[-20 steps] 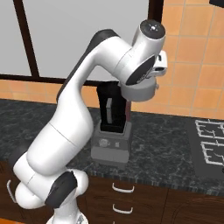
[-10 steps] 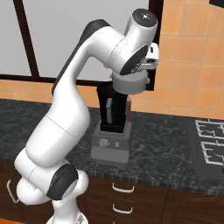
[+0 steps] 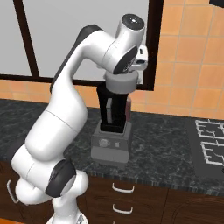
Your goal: Close the lid blender by securely placing the lid on top.
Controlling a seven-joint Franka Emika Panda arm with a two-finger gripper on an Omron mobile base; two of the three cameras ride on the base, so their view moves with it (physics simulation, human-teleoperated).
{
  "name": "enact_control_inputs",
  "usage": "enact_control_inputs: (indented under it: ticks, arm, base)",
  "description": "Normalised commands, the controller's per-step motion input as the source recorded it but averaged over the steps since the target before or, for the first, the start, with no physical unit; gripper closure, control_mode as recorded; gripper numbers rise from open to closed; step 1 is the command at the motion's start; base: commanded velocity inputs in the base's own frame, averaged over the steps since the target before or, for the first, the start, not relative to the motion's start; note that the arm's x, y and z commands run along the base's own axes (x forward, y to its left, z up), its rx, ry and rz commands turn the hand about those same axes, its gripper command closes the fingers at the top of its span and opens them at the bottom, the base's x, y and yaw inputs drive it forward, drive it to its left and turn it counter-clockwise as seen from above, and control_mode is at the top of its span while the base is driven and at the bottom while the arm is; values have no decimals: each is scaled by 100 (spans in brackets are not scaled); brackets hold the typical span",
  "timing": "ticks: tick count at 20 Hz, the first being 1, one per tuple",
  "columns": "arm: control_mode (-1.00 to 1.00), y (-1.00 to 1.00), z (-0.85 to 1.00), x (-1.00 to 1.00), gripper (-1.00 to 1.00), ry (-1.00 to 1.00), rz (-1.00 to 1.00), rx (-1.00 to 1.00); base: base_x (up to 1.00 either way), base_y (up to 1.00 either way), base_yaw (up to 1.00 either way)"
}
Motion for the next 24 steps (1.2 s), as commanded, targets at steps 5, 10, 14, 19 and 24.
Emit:
enact_control_inputs:
  ticks: [5, 10, 14, 19, 24]
  arm:
    - [-100, 8, 1, 30, 100, 0, 0, 0]
    - [-100, 13, 8, 30, 100, 0, 0, 0]
    - [-100, 14, 24, 11, 100, 0, 0, 0]
    - [-100, 19, 21, 0, 100, -1, 0, -1]
    - [-100, 20, 6, 0, 100, 0, 0, -1]
  base:
    - [0, 0, 0]
    - [0, 0, 0]
    - [0, 0, 0]
    - [0, 0, 0]
    - [0, 0, 0]
